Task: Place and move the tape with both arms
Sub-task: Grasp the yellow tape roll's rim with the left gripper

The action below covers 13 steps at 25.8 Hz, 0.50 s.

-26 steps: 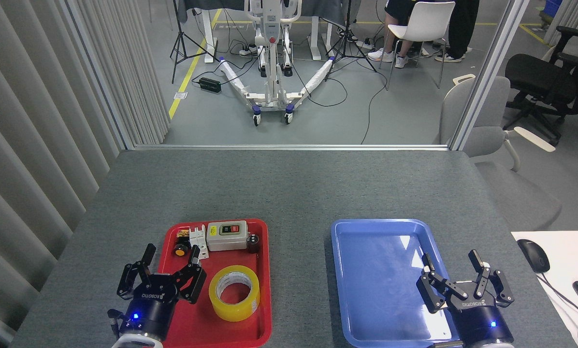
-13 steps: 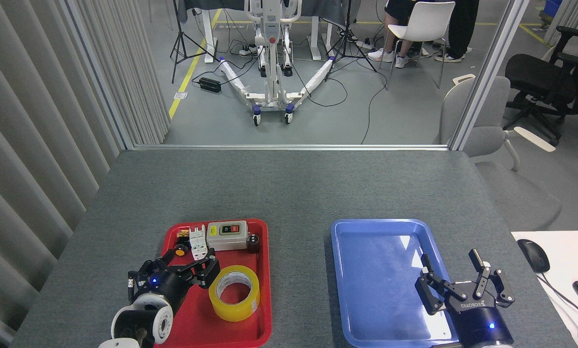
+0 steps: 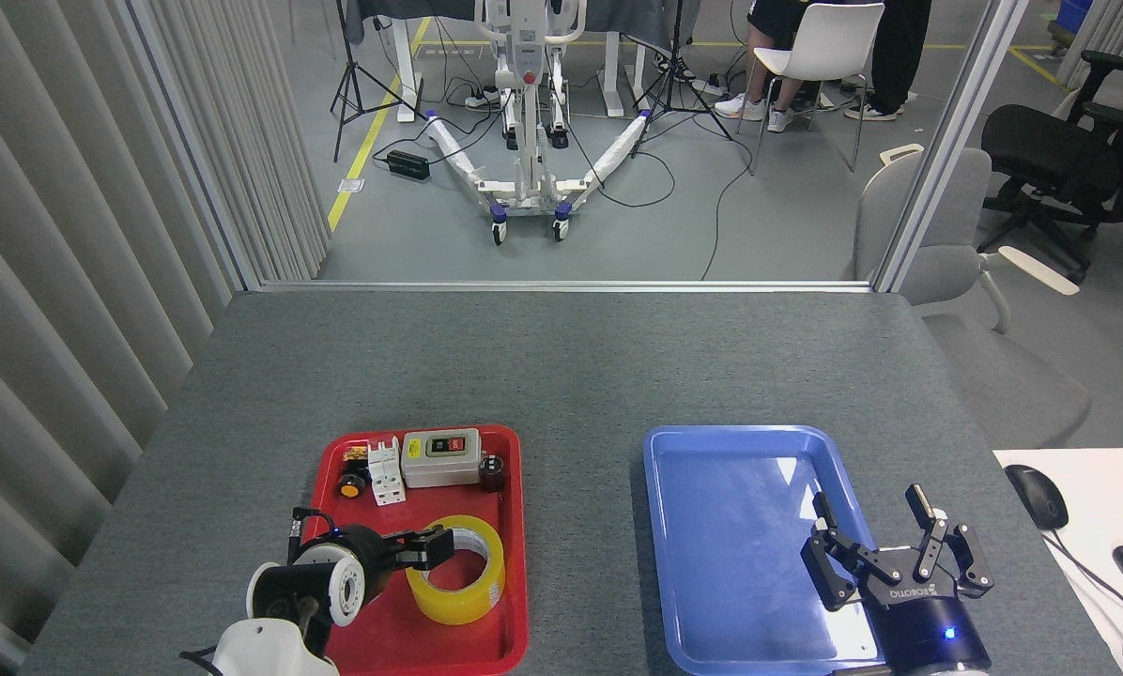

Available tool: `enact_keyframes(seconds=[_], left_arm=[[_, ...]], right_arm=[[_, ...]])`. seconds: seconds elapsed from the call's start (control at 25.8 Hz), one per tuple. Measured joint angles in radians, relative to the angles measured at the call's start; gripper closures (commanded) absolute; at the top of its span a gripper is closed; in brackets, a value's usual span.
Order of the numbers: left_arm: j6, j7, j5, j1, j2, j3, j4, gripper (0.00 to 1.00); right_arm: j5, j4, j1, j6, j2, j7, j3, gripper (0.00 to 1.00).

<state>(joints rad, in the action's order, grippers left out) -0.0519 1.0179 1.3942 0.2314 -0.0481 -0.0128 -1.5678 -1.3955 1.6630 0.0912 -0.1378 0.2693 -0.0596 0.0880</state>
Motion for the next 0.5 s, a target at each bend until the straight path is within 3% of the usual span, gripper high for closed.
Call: enact_keyframes(seconds=[0.27, 0.5], left_arm=[[-0.009, 0.060, 0.002, 0.025, 0.001, -0.020, 0.053, 0.00], [-0.077, 0.065, 0.006, 0.048, -0.001, -0.047, 0.107, 0.00]], right_arm=[[0.000, -0.003, 0.007, 0.000, 0.001, -0.005, 0.001, 0.00], [0.000, -0.004, 0.006, 0.000, 0.002, -0.005, 0.005, 0.00]])
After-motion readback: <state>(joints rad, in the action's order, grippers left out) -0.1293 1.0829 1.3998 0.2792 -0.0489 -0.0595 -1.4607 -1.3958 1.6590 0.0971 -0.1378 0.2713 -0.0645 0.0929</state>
